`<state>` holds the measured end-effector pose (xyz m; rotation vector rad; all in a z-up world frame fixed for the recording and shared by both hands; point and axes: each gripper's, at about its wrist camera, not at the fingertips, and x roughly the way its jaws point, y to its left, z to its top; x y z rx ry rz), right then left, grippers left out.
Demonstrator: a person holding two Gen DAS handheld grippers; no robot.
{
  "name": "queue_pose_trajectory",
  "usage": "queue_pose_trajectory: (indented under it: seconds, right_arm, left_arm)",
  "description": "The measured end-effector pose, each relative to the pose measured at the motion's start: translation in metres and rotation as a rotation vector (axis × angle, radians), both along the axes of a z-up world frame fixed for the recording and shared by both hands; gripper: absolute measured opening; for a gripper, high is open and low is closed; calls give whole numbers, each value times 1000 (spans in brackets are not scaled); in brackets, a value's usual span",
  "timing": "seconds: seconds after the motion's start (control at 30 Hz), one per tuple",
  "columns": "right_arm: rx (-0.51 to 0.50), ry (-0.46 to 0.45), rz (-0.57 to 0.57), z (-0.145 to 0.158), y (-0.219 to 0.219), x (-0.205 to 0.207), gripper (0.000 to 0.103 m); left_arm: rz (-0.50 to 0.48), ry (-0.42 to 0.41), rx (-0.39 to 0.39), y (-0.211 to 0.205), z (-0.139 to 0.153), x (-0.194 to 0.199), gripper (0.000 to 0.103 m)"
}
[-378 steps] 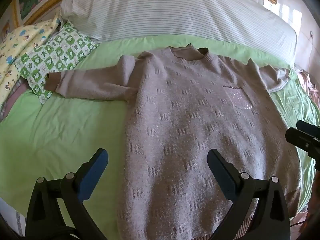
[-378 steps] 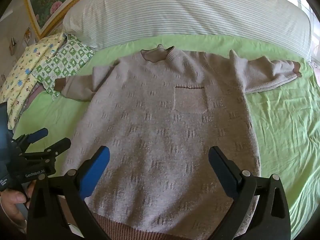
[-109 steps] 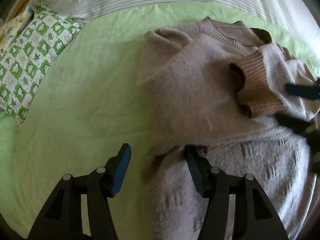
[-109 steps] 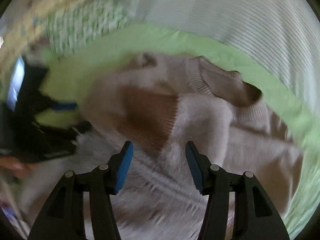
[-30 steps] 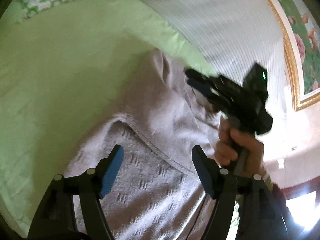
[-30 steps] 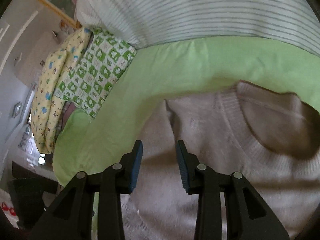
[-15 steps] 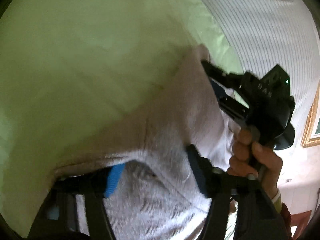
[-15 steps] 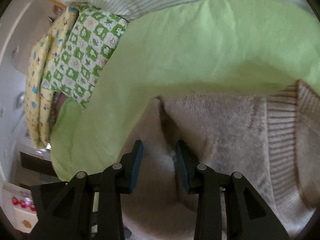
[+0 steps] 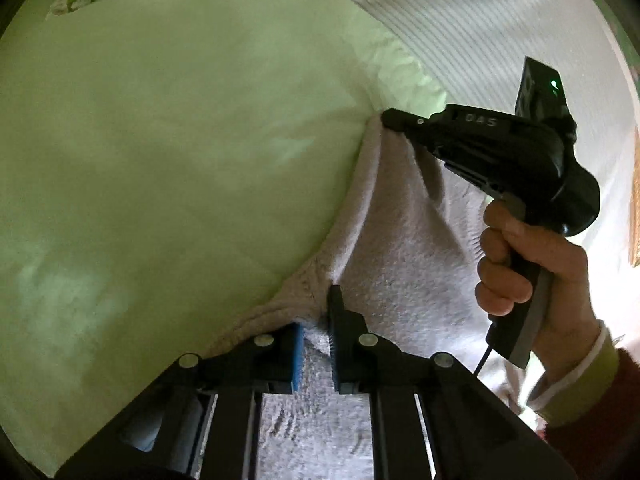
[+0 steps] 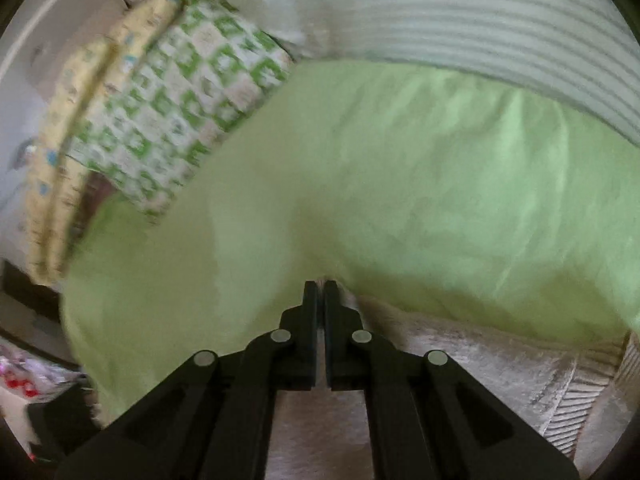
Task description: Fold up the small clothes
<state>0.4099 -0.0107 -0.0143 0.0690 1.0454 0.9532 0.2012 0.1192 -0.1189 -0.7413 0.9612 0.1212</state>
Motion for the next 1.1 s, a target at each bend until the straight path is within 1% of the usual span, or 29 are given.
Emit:
queue_pose_trajectory:
  seconds: [0.03,0.1,0.17,0.2,0.23,0.3,0.37,0.43,0.47,0.57,0.67,0.73,0.8,0.87,0.93,1.03,1.1]
  right_arm:
    - [-7,-7,-8,-4,-1,0,3]
    - [21,10,-24,-5,-8,0,4]
    - [38,19,-51,3,-19,0,8]
    - [40,14,-66,7,-24,-2,19]
    - [53,13,-86,14,-34,-3,35]
    - [131,12,-152,32,-65,-8,47]
    - [192,19,-207,44,-98,-16,48]
    - [234,39,-246,52,-125,-27,48]
    - [248,46,-275,54,-146,-38,48]
    - [251,48,-340,52,-189,-69,48]
    - [229,51,-422,43,-237,-108,49]
    - [193,40,-475,37,-261,-129,49]
    - [152,37,-569,28,-296,-156,49]
    - [126,34,-653,19,-324,-175,50]
    - [98,41,-744,9,-354,-190,55]
    - [75,74,-826,-6,-386,-199,55]
    - [68,92,-848,-12,-395,-201,55]
  left_arm:
    - [-1,3,4,0,-1,0,13]
    - [-8,9,-4,-2,-1,-1,14]
    - [-22,10,-25,4,2,-5,16]
    - [-30,16,-31,5,4,-6,17]
    - [-35,19,-34,4,6,-7,21]
    - [-47,24,-29,8,11,-17,28]
    - [-65,29,-9,7,17,-28,38]
    - [-82,28,14,4,24,-42,40]
    - [-88,27,22,2,26,-46,42]
    - [-103,28,55,1,34,-61,47]
    - [-121,25,69,-1,41,-67,47]
    - [-128,23,75,-1,46,-71,50]
    - [-144,14,87,-4,52,-68,50]
    - [-167,3,118,-10,61,-62,52]
    - [-188,-12,147,-16,68,-54,52]
    - [-216,-21,194,-29,75,-29,53]
    - [-238,-34,227,-40,79,-10,54]
